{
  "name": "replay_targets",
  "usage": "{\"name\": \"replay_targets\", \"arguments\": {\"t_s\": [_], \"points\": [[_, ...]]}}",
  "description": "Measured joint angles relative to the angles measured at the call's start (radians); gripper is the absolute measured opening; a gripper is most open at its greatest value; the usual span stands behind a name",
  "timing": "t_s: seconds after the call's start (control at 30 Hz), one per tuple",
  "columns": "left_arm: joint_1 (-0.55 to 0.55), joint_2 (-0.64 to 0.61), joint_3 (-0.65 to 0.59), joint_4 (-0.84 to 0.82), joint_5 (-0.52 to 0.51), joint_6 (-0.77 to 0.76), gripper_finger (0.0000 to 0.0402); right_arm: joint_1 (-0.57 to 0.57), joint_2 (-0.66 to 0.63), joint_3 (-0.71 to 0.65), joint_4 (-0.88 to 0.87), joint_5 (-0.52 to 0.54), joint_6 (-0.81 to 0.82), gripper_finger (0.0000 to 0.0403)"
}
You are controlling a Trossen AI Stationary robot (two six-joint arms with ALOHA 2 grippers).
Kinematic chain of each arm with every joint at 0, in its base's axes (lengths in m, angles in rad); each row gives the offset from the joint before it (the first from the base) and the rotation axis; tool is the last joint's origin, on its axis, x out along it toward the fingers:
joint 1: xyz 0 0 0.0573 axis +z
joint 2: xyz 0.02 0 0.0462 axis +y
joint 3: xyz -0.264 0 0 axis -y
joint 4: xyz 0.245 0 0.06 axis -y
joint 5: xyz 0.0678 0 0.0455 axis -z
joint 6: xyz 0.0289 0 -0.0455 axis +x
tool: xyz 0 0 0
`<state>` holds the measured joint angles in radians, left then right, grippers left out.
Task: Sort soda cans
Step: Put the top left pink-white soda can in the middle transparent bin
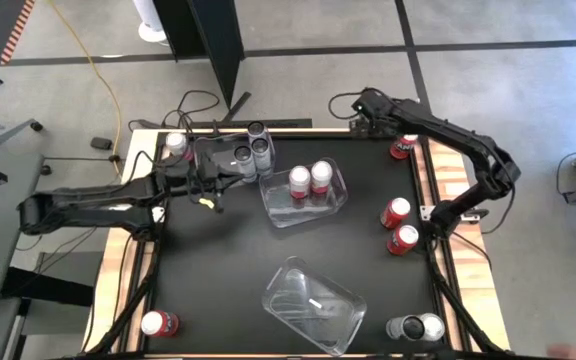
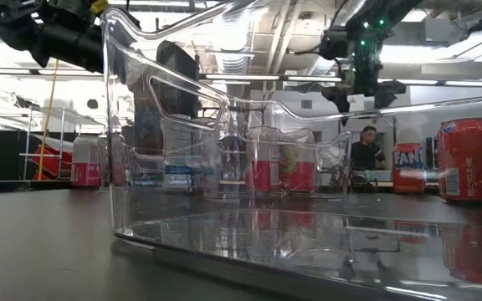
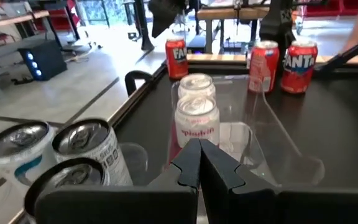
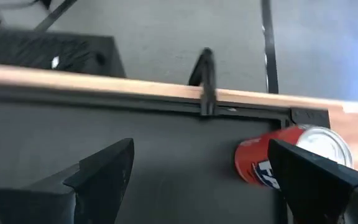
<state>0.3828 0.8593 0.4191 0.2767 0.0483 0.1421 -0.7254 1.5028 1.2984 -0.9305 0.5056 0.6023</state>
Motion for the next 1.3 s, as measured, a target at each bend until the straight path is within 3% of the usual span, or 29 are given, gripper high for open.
{"name": "replay_targets", "arguments": {"t_s": [0.13,0.3,0.5,0.6,0.67,0.87,1.17,1.3], "points": [[0.0,-0.05,0.008,-0.073,-0.021,-0.02,0.0,0.085,0.0,0.024,0.003,0.017,-0.078,0.0379],[0.0,-0.142,0.098,-0.349,-0.234,-0.047,0.002,0.186,0.0,0.054,0.055,0.069,-0.184,0.0373],[0.0,-0.18,0.256,-0.586,-0.529,-0.115,0.0111,0.263,0.0,0.072,0.153,0.076,-0.276,0.0372],[0.012,-0.144,0.377,-0.684,-0.759,-0.182,0.0159,0.293,0.0,0.072,0.212,0.077,-0.308,0.0372],[0.049,-0.103,0.467,-0.759,-0.837,-0.242,0.0187,0.314,0.0,0.072,0.256,0.082,-0.326,0.0372],[0.235,0.106,0.714,-1.066,-0.737,-0.407,0.024,0.381,0.0,0.072,0.328,0.11,-0.353,0.0372],[0.613,0.467,1.0,-1.344,-0.47,-0.418,0.0248,0.538,0.0,0.072,0.31,0.223,-0.344,0.0372],[0.633,0.58,1.135,-1.47,-0.421,-0.447,0.0248,0.602,0.0,0.071,0.267,0.288,-0.342,0.0372]]}}
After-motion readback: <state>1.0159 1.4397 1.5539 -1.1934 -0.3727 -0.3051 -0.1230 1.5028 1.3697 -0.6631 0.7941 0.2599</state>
